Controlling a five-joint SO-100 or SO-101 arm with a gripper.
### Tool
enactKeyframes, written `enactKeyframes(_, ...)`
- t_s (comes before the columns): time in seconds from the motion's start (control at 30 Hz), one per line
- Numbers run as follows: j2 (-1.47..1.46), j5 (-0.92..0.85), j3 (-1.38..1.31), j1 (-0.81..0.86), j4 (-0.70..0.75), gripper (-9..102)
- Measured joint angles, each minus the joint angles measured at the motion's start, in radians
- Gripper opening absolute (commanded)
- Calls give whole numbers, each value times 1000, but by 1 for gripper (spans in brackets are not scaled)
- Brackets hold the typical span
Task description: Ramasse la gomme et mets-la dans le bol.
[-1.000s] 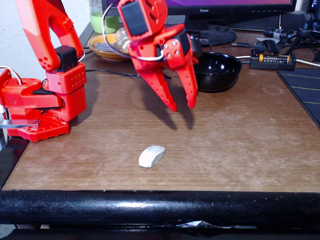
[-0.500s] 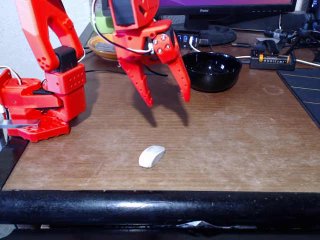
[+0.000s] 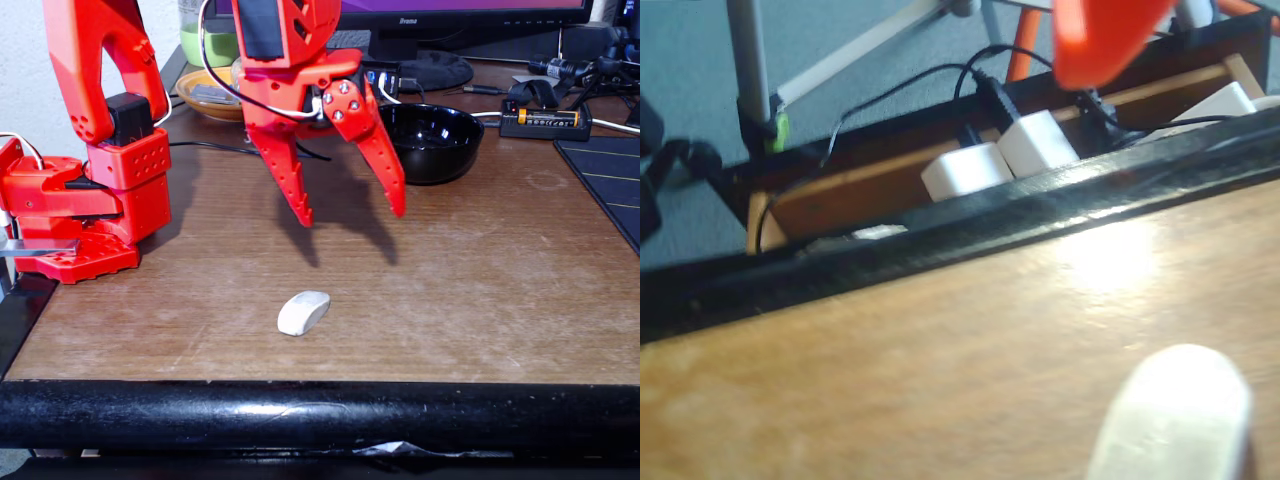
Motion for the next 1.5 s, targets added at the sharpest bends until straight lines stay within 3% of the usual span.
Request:
enactKeyframes(0.93, 235, -124, 423, 72, -123, 30)
enactKeyframes(1.5, 209, -84, 448, 17, -233, 30)
